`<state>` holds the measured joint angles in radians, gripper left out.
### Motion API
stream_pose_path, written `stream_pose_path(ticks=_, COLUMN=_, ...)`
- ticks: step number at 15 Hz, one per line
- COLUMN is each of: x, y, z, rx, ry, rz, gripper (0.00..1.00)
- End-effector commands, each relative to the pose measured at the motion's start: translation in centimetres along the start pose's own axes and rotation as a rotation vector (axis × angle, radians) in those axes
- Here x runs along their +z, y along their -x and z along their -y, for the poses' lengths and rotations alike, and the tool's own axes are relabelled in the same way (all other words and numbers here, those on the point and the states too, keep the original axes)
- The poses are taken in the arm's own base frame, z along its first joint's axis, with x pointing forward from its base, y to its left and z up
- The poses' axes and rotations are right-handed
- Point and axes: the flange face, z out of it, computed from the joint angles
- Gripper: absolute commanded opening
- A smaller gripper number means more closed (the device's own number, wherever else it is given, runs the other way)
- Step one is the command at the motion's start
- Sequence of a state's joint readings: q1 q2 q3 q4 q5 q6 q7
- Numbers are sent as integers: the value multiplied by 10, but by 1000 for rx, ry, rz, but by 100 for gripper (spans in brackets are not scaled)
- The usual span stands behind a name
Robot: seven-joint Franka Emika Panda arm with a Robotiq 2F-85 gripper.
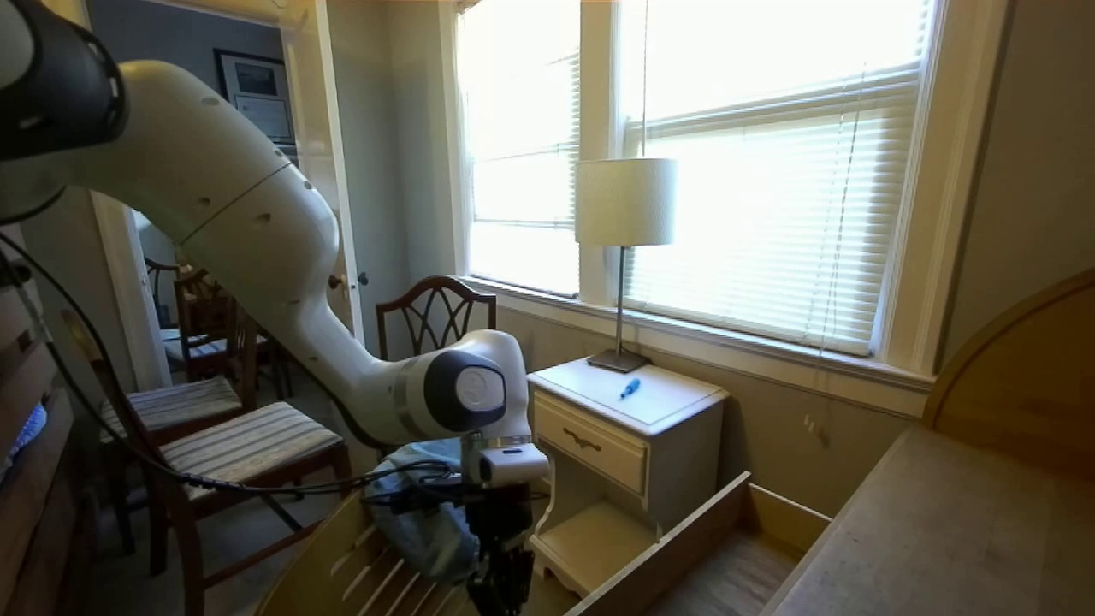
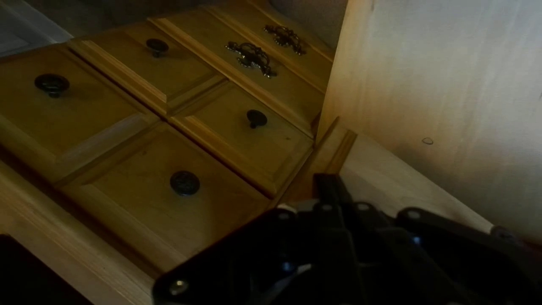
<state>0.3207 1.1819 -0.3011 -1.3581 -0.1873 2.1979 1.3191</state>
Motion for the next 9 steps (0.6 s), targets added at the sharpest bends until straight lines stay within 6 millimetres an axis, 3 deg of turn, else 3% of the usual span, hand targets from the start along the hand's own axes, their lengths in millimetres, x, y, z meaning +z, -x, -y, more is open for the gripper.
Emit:
stream_pose_path(ticks=1, x=-1, y=3, z=3, rx=-10, ry=5, rz=2, gripper=0)
stream_pose_path(ticks=5, x=-16, y=20, z=16, rx=-130, ry=-62, rz=-71, gripper=0)
stream_pose_path(ticks=9, x=-20, y=23, z=26, rx=-203, ry=-84, rz=-285, gripper=0)
